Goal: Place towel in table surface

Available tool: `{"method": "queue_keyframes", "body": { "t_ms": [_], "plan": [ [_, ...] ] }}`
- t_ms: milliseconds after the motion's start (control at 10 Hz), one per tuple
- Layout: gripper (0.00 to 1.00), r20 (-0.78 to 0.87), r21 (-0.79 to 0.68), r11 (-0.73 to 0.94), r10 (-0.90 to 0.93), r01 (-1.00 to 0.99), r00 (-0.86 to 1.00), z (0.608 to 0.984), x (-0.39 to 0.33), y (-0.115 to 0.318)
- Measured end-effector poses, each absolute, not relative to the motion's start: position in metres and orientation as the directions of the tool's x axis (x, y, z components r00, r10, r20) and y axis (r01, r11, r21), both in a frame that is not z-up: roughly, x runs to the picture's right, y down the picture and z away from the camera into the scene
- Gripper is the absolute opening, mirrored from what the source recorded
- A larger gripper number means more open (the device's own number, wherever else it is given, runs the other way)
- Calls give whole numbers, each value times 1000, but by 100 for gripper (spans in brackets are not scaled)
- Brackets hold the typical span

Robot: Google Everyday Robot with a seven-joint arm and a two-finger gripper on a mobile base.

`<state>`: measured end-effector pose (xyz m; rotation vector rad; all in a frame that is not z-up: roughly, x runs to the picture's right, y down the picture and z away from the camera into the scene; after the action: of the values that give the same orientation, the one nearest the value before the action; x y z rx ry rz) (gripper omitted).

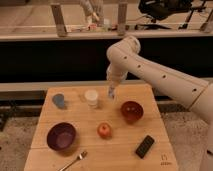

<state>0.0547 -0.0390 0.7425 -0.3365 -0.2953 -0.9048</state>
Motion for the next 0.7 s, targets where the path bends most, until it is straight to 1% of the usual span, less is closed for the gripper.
{"method": "queue_keyframes", "body": {
  "t_ms": [300,700],
  "plan": [
    [0,399,-166,577,-702,800,590,754,60,-35],
    [0,428,-200,581,-673,789,604,787,68,-16]
  ]
}}
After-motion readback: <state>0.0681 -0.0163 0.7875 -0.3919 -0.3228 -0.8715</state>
